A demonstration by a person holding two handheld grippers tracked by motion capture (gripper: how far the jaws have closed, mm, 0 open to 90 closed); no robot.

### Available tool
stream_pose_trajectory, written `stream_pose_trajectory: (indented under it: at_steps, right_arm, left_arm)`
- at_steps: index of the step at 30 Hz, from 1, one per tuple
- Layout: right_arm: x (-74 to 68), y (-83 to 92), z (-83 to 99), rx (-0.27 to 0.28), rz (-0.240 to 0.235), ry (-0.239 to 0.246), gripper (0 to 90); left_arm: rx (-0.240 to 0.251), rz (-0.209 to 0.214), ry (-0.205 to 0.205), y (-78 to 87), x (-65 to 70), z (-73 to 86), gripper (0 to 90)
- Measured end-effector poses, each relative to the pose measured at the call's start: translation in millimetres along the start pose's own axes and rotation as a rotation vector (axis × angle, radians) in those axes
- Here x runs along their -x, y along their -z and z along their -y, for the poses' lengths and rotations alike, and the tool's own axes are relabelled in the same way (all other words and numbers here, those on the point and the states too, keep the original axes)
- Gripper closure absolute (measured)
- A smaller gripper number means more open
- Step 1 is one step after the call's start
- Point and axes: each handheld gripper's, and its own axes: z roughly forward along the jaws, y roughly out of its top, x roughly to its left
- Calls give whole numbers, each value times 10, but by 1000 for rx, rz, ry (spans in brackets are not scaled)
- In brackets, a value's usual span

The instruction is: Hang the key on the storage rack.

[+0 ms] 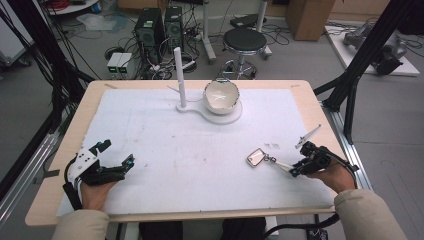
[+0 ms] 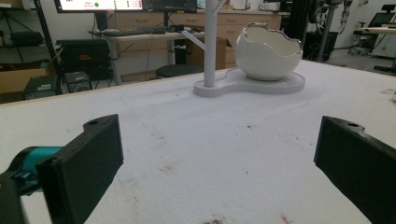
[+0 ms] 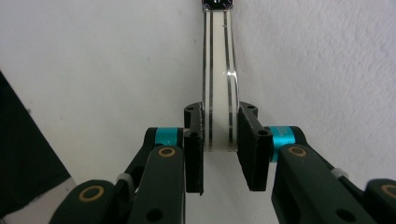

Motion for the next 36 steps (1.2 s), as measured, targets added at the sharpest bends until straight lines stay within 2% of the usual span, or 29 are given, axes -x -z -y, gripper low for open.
stream_pose_trajectory:
  at_steps: [3, 8, 12, 14, 15, 16, 17, 18, 24, 25, 26, 27, 28, 29, 30, 31, 34, 35, 36]
  right_arm:
    - [1, 66, -32, 48, -11, -5, 742]
    - [-27, 173, -147, 113, -22, 25, 743]
    - [-59, 264, -266, 180, -43, 63, 743]
    - [-73, 309, -336, 214, -59, 84, 743]
    - [-81, 326, -374, 225, -73, 94, 742]
    - [-102, 344, -413, 228, -81, 100, 743]
    - [-119, 357, -454, 240, -76, 114, 742]
    - [-132, 372, -496, 245, -84, 126, 743]
    - [-247, 435, -745, 308, -124, 198, 742]
    - [-273, 439, -788, 320, -125, 211, 742]
    - [-291, 441, -837, 327, -134, 227, 742]
    - [-316, 445, -870, 329, -137, 230, 742]
    - [-344, 447, -929, 336, -144, 251, 742]
    - [-367, 450, -977, 340, -145, 271, 742]
    - [-367, 450, -977, 340, -145, 271, 742]
    - [-409, 456, -1069, 351, -150, 300, 742]
    - [-470, 472, -1197, 353, -163, 333, 742]
    - [-487, 476, -1238, 357, -157, 348, 742]
    - [-487, 476, -1238, 357, -157, 348, 742]
  left_arm:
    - [-10, -4, 24, -14, -19, -6, 17]
    - [-19, 1, 17, -26, -57, -24, 17]
    - [-32, 30, 13, -51, -105, -133, 17]
    - [-30, 54, 6, -80, -140, -281, 17]
    - [-30, 54, 6, -80, -140, -281, 17]
    - [-30, 71, -3, -100, -162, -391, 17]
    - [-30, 71, -3, -100, -162, -391, 17]
    - [-35, 97, -5, -129, -177, -502, 17]
    - [-91, 205, -12, -272, -181, -839, 17]
    - [-91, 205, -12, -272, -181, -839, 17]
    - [-111, 246, -12, -321, -174, -922, 17]
    - [-111, 246, -12, -321, -174, -922, 17]
    - [-127, 290, -21, -378, -155, -1016, 17]
    - [-129, 309, -22, -404, -144, -1053, 17]
    - [-129, 309, -22, -404, -144, -1053, 17]
    - [-142, 339, -40, -453, -124, -1126, 17]
    - [-163, 419, -48, -525, -102, -1228, 17]
    - [-163, 419, -48, -525, -102, -1228, 17]
    - [-164, 447, -45, -549, -88, -1260, 17]
